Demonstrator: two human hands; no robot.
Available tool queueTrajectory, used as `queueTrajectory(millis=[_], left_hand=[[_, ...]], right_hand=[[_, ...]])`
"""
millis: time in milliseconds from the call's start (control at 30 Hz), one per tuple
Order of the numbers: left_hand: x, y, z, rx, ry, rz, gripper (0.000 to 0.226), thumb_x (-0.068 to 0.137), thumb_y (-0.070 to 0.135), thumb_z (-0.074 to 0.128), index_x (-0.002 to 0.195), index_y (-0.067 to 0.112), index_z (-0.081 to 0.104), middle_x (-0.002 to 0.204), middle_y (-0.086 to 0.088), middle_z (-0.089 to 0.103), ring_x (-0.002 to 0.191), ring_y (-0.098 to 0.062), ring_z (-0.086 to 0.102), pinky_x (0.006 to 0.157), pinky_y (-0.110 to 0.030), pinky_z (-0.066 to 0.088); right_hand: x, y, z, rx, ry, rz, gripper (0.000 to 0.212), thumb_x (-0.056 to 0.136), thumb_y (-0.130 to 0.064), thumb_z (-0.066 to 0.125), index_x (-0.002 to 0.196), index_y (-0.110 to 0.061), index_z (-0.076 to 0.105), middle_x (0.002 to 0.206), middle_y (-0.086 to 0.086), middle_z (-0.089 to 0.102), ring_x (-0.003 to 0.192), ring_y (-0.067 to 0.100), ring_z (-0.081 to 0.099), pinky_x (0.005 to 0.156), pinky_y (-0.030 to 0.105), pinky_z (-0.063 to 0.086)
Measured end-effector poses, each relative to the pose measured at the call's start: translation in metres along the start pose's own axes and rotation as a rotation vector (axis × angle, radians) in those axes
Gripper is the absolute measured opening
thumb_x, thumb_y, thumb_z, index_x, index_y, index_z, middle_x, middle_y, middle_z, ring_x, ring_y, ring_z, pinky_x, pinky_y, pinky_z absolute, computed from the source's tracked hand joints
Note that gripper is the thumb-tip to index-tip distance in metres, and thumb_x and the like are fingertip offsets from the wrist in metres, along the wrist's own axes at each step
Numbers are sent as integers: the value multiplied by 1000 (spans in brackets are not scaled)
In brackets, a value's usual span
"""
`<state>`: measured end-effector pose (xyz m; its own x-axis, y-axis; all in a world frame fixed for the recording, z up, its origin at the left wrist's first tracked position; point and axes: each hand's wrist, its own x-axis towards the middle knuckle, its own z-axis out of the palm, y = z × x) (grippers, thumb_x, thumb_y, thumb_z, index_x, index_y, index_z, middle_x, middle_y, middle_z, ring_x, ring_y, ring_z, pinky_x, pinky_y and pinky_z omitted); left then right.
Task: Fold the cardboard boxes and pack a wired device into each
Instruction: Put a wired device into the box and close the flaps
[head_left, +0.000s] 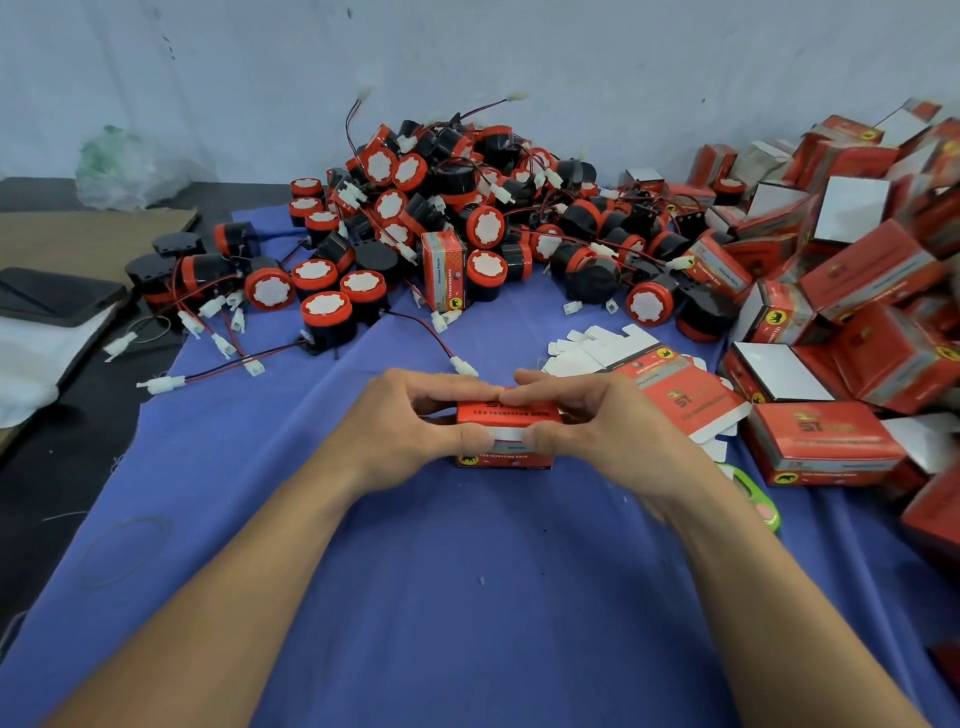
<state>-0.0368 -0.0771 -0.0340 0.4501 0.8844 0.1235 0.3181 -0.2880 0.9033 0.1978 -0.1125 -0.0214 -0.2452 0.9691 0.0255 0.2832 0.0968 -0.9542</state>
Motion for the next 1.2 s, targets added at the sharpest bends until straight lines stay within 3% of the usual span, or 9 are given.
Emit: queueTrajectory(millis=[133, 300, 433, 633, 767, 833, 900, 1033, 1200], left_hand=[[1, -1, -1, 0, 35, -27, 36, 71, 47, 83, 106, 53, 78, 115, 26, 74, 114, 3, 67, 103, -36, 55], [1, -1, 0, -24, -5, -23, 41, 76, 41, 83, 117, 37, 79, 116, 15, 77, 114, -6, 70, 103, -41, 55], [0, 0, 2, -145, 11, -59, 33, 79, 47, 76, 110, 38, 81, 115, 12, 78, 114, -7, 70, 104, -38, 54], [2, -2, 7, -168, 62, -91, 27, 79, 34, 76, 105, 35, 82, 114, 12, 78, 114, -6, 70, 102, -33, 54], [3, -1, 10, -212, 88, -105, 21, 87, 18, 82, 106, 28, 82, 108, 6, 80, 106, -11, 74, 91, -26, 58], [3, 0, 11, -227, 95, -122, 22, 90, 10, 79, 102, 28, 83, 105, 4, 80, 102, -14, 75, 86, -26, 59], [2, 2, 12, -239, 93, -139, 23, 90, 7, 79, 99, 28, 83, 104, 3, 80, 100, -14, 75, 81, -25, 59], [3, 5, 18, -177, 137, -145, 15, 85, 26, 76, 96, 33, 81, 103, 12, 76, 98, -9, 73, 77, -25, 58], [4, 8, 25, 27, 185, -110, 21, 78, 54, 66, 94, 42, 71, 101, 19, 69, 99, -9, 69, 87, -47, 60]], right_hand=[[0, 1, 1, 18, 5, -13, 39, 86, -5, 79, 105, -39, 81, 125, -24, 65, 126, -16, 51, 93, 14, 53], [2, 2, 4, 26, 41, 11, 40, 82, -2, 81, 97, -39, 83, 129, -17, 67, 125, -13, 53, 93, 22, 56], [2, 0, 7, 1, 42, -8, 42, 81, 3, 80, 89, -38, 84, 122, -20, 67, 121, -11, 58, 90, 19, 55], [-1, -6, 0, -31, -43, -4, 24, 94, -16, 71, 99, -36, 83, 122, -23, 69, 124, -15, 53, 96, 9, 46], [1, -4, 4, 94, 62, 72, 24, 100, -20, 62, 103, -30, 83, 123, -21, 71, 119, -6, 61, 108, 25, 44], [3, 0, 5, 102, 161, 98, 26, 100, -13, 62, 116, -26, 78, 120, -14, 74, 114, 2, 67, 109, 34, 48], [3, 0, 4, 78, 142, 116, 34, 100, -10, 62, 130, -25, 69, 123, -12, 73, 114, 3, 67, 110, 34, 48], [-1, -1, -2, 59, 28, 131, 40, 101, -10, 60, 139, -23, 62, 123, -12, 73, 116, 2, 66, 104, 24, 47], [0, -1, -3, 75, 11, 138, 44, 99, -8, 62, 141, -19, 59, 126, -6, 72, 118, 8, 66, 105, 26, 48]])
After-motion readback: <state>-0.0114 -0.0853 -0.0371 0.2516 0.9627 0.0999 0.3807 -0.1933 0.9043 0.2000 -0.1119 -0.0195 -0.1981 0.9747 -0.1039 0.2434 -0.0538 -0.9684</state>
